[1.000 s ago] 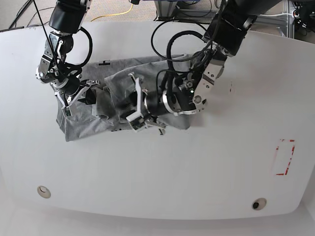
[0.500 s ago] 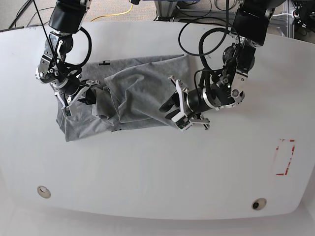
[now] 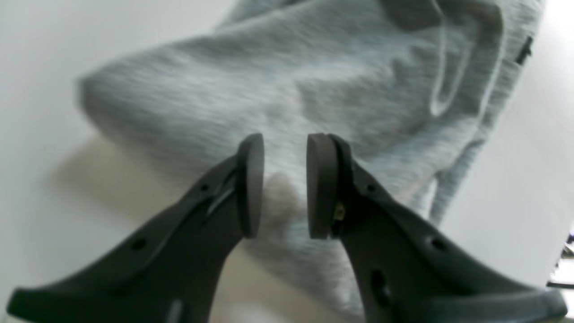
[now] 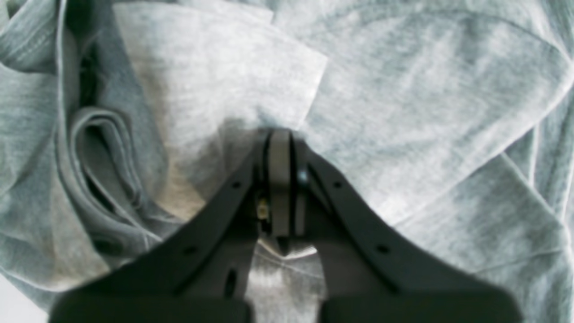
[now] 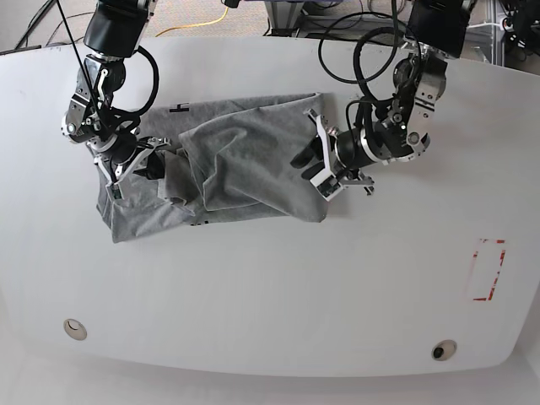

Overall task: Layout the t-shirt on the table in an organized manner, then fold the t-shirt properly
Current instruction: 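Move the left gripper to the bundle end and grasp it, then release the right gripper and move it to the opposite bundle end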

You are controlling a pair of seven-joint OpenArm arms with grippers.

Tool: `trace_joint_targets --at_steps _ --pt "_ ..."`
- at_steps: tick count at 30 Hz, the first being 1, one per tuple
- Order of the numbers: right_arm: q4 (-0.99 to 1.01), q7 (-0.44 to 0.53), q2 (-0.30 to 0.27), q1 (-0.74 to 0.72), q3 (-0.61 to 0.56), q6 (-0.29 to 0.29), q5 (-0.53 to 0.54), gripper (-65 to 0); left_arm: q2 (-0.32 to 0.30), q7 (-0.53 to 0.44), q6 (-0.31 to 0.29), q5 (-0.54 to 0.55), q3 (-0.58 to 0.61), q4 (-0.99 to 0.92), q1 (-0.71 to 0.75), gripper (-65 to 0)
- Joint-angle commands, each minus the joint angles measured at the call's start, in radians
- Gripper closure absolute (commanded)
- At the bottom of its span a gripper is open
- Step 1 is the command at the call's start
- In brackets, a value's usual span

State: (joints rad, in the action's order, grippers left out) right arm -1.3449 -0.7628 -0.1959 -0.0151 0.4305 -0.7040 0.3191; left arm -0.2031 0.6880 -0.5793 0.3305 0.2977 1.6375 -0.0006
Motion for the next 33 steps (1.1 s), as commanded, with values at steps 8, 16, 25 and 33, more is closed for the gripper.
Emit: trace_joint_targets --at_steps 8,16,25,33 --pt "-0.061 -0.04 -0.006 -0.003 0.0 0.006 -0.031 -4.6 0.021 -0.064 -0.063 0.011 -0.007 -0.21 -0.028 -14.0" --pt "-0.249 -0.174 -0.004 -0.018 0.008 0.006 -0.007 -31.2 0.001 -0.103 -0.066 0.009 -0.007 -0.253 -0.022 -14.0" --pt "-0.466 -0.332 -0.012 -0.055 0.089 0.006 0.151 -47.7 -0.005 -0.103 -0.066 0.009 -0.007 -0.251 -0.02 -14.0" --pt "-0.359 -0.485 -0.01 -0.17 0.337 0.006 0.191 -61.5 -0.025 -0.103 -0.066 0.009 -0.007 -0.25 -0.02 -14.0"
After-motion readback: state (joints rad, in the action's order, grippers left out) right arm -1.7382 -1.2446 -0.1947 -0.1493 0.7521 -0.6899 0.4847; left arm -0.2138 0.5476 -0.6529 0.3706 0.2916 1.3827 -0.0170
